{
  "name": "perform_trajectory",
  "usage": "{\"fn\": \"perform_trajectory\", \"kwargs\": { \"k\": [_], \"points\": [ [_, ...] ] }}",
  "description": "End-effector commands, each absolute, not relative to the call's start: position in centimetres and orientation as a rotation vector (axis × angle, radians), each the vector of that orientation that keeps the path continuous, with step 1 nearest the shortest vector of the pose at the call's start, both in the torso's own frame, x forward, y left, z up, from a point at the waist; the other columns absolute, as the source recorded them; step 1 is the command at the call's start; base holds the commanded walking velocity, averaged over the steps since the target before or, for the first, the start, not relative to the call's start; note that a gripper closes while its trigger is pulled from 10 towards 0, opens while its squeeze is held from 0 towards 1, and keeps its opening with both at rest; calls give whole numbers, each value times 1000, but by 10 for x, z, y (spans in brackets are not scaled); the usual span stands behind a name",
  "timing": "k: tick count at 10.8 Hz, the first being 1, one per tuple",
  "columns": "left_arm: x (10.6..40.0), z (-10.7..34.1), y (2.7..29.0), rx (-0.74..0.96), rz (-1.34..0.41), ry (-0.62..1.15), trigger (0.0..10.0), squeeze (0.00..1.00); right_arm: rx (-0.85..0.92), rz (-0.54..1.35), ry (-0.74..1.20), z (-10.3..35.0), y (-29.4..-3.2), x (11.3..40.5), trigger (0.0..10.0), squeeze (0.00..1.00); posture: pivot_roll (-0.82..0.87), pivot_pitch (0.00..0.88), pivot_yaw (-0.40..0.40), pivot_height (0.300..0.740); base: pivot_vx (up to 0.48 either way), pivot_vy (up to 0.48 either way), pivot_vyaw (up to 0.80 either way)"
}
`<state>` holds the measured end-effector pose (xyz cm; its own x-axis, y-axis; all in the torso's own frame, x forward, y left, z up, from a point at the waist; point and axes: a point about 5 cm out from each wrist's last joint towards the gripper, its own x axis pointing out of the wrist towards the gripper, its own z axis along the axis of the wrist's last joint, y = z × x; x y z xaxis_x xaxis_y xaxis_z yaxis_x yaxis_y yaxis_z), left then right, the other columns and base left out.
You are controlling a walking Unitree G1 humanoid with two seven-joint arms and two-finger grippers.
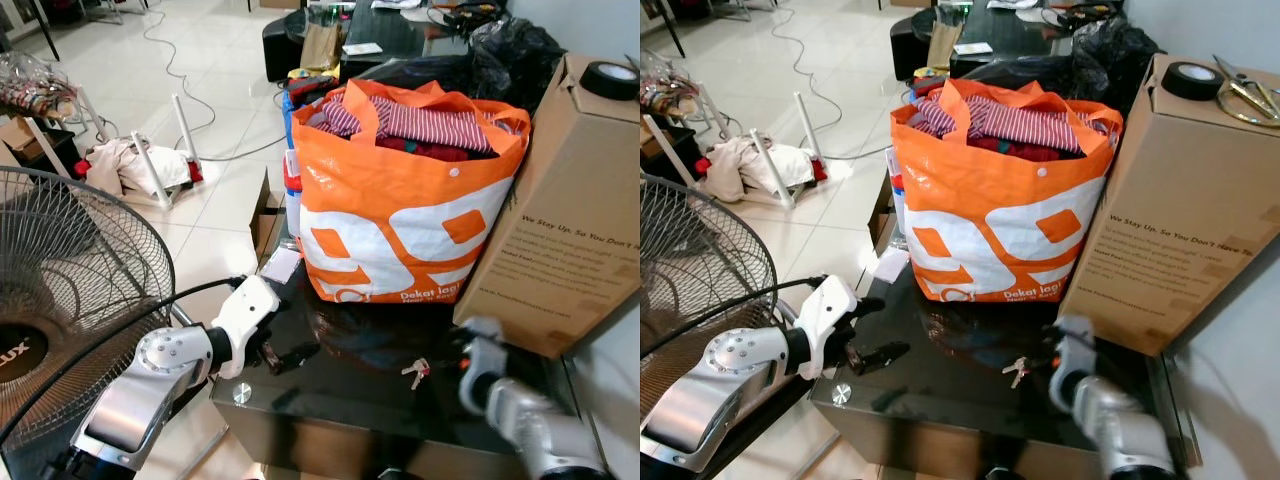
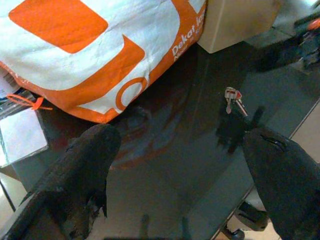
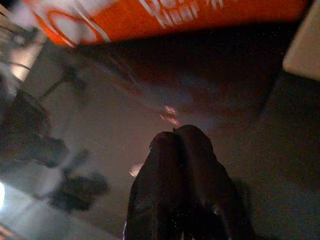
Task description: Hang keys on a hook
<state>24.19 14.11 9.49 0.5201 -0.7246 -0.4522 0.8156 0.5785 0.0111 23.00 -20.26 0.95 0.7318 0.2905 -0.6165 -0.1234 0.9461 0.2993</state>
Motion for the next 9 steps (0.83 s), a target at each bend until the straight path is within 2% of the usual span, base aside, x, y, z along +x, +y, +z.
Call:
{"fn": "perform_trajectory", "kwargs": {
  "k": [1,4,5,6,7,9],
  "points": [
    [244,95,144,233,-921,426,10000,0,264,244,684,18,-205,230,0,0,-64,0,23,740,0,0,0],
    [246,95,143,230,-921,422,10000,0,237,256,672,21,-203,230,0,0,-67,0,26,740,0,0,0],
    [246,95,143,230,-920,421,10000,0,165,250,707,17,-197,232,2471,0,-67,0,27,740,0,0,0],
    [246,95,143,230,-920,423,10000,0,72,228,764,8,-191,234,10000,0,-70,0,30,740,0,0,0],
    [247,94,143,232,-920,426,10000,0,88,204,763,3,-185,240,10000,1000,-68,0,29,740,0,0,0],
    [246,94,143,236,-919,429,10000,0,70,166,754,-3,-176,251,10000,1000,-62,0,26,740,0,0,0]
  ]
}}
